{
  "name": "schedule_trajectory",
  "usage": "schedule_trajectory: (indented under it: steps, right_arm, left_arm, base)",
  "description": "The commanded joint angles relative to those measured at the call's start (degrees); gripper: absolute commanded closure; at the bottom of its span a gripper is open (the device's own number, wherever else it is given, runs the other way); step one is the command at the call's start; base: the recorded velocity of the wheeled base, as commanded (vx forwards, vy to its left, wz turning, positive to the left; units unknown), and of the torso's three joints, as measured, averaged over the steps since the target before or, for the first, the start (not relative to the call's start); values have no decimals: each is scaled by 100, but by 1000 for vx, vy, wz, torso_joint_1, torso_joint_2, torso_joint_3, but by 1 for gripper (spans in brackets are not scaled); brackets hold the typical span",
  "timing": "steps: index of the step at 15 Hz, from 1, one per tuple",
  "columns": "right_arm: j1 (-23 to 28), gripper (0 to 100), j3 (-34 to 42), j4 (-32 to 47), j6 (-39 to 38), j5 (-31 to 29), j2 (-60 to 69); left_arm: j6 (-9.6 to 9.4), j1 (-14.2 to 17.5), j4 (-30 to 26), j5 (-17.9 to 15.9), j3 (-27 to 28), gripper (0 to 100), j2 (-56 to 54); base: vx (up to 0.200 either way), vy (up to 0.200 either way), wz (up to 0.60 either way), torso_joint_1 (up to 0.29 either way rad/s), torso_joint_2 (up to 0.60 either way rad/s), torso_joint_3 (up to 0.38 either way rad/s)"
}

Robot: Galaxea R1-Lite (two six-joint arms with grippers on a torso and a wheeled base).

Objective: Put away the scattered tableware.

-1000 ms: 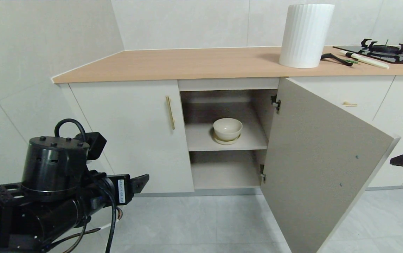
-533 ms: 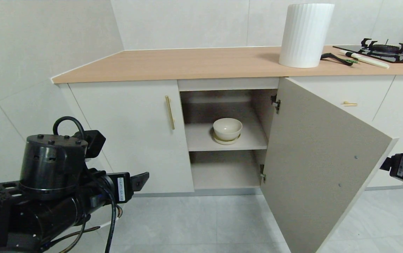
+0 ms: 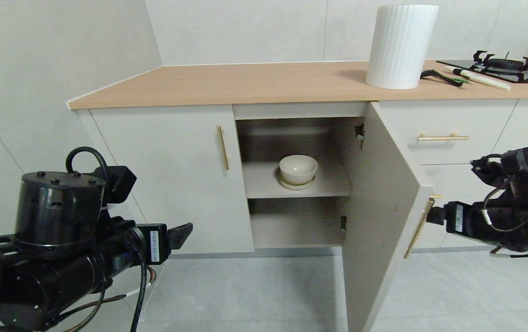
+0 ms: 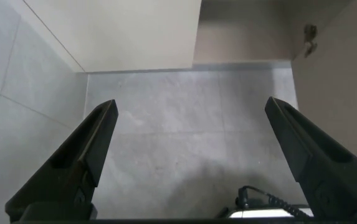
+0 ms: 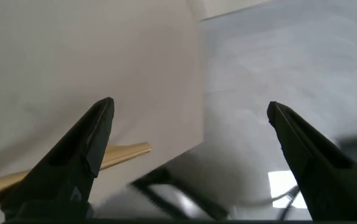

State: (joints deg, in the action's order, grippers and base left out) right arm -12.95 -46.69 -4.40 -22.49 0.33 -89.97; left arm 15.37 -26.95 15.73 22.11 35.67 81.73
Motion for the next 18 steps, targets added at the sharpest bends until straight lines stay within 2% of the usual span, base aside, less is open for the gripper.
schedule_trajectory:
  steps: [1, 4, 6, 10, 17, 18]
  right_arm:
    - [-613, 0, -350, 1, -36, 55, -557]
    - [-1105, 0, -1185, -8, -71, 64, -1418]
    - [-1237, 0, -1404, -61, -89, 64, -1708]
    - [-1368, 0, -1387, -1001, -625, 46, -2192]
    - [-1377, 0, -1395, -1239, -906, 29, -2315]
    - [-1412, 0, -1378, -1344, -906, 29, -2341]
  left_arm:
    - [1, 85, 27, -5, -7, 0, -43]
    - [-8, 85, 150, -5, -16, 0, -69]
    - [-8, 85, 150, -14, -34, 0, -51]
    - [-34, 85, 150, -14, -60, 0, 54]
    - [-43, 67, 62, 3, -69, 0, 80]
    - [-43, 67, -8, 3, -60, 0, 63]
  base:
    - [0, 0, 0, 0, 0, 0]
    - [0, 0, 0, 0, 0, 0]
    - [0, 0, 0, 0, 0, 0]
    - [0, 0, 0, 0, 0, 0]
    - [0, 0, 0, 0, 0, 0]
    - [200, 0, 0, 2, 2, 7]
